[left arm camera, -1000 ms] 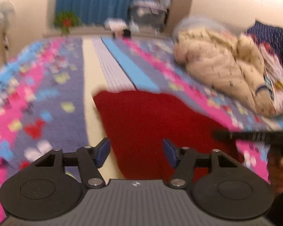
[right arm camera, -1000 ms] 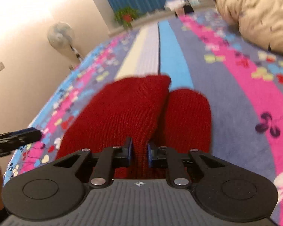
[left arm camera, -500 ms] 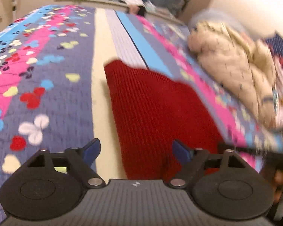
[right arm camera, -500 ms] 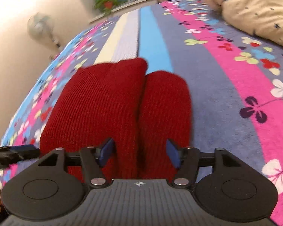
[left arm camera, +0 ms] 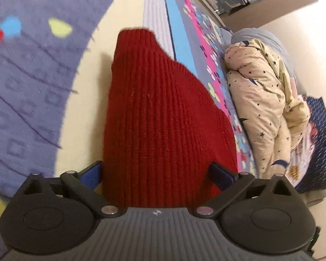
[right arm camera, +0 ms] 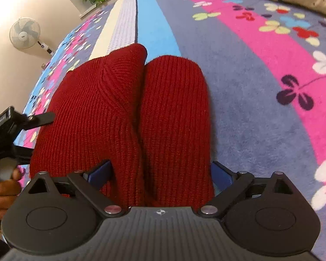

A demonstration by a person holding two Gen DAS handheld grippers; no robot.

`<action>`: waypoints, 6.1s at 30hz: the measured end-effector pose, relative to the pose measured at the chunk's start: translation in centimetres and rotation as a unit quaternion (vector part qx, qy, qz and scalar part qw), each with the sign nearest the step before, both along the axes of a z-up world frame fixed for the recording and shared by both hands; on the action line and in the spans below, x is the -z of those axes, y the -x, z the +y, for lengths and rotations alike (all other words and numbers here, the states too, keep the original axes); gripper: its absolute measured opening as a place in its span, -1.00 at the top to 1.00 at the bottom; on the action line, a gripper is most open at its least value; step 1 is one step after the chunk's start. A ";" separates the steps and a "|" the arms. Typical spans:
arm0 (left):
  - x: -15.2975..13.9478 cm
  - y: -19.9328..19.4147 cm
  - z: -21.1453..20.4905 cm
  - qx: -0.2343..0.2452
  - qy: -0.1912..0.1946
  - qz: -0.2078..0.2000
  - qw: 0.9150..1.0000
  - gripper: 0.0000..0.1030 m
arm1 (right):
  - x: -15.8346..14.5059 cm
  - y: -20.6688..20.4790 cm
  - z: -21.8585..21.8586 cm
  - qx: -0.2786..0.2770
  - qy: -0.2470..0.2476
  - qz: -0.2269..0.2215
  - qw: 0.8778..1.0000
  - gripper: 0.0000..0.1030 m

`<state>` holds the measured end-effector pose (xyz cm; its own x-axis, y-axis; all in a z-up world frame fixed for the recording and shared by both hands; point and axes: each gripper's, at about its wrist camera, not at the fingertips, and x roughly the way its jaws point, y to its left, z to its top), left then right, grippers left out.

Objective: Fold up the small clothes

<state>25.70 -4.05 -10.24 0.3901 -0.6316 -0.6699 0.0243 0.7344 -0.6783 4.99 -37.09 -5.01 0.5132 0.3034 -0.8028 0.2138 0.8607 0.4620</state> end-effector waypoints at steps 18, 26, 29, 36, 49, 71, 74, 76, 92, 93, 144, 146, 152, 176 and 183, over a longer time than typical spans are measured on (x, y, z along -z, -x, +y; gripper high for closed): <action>-5.4 -0.2 3.6 -0.017 -0.059 -0.063 0.996 -0.32 | -0.9 -2.5 3.5 -0.038 -0.074 -0.052 0.995 0.04; -8.5 0.2 13.5 -0.065 -0.089 -0.057 0.992 -0.35 | -2.5 -4.7 11.1 -0.134 -0.108 -0.109 0.979 0.10; -7.6 -0.4 15.4 -0.070 -0.099 -0.046 0.992 -0.47 | -2.6 -5.2 13.1 -0.152 -0.097 -0.119 0.976 0.13; -11.6 3.5 17.8 -0.130 -0.208 -0.102 0.964 -0.47 | -1.8 -5.2 13.7 -0.158 -0.079 -0.085 0.981 -0.01; -9.3 14.4 10.5 0.018 -0.309 -0.206 0.928 -0.43 | -2.9 -2.9 13.1 -0.148 -0.044 -0.100 0.983 -0.01; -18.0 26.9 9.4 -0.030 -0.320 -0.307 0.896 -0.82 | -8.9 6.4 14.8 -0.143 0.183 -0.195 0.953 -0.35; -18.6 29.1 9.1 -0.050 -0.304 -0.313 0.899 -0.83 | -10.2 8.2 14.4 -0.103 0.160 -0.209 0.959 -0.50; -18.4 30.2 8.8 -0.061 -0.293 -0.315 0.901 -0.83 | -10.9 9.6 14.4 -0.080 0.156 -0.216 0.961 -0.61; -13.2 28.7 8.1 -0.091 -0.296 -0.269 0.912 -0.83 | -9.4 10.3 16.8 -0.068 0.173 -0.197 0.963 -0.67; -13.1 28.4 8.2 -0.091 -0.299 -0.265 0.912 -0.83 | -9.3 10.2 16.8 -0.070 0.174 -0.195 0.963 -0.67; -10.4 25.5 7.8 -0.091 -0.331 -0.191 0.920 -0.83 | -8.0 8.7 17.7 -0.109 0.171 -0.181 0.962 -0.68; -10.4 25.5 7.8 -0.091 -0.331 -0.191 0.920 -0.83 | -8.0 8.7 17.7 -0.111 0.171 -0.181 0.962 -0.68; -10.4 25.5 7.8 -0.090 -0.331 -0.191 0.920 -0.83 | -8.0 8.7 17.8 -0.111 0.171 -0.182 0.962 -0.68; -10.4 25.5 7.7 -0.089 -0.332 -0.192 0.919 -0.83 | -8.1 8.8 17.7 -0.118 0.172 -0.184 0.960 -0.68; -10.4 25.5 7.6 -0.089 -0.333 -0.192 0.919 -0.83 | -8.1 8.8 17.8 -0.117 0.172 -0.184 0.961 -0.68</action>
<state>0.16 3.59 0.14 0.7363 -0.0352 -0.6758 0.0070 0.9990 -0.0444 -3.77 -19.31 3.07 0.7312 0.1943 -0.6539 -0.1278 0.9806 0.1485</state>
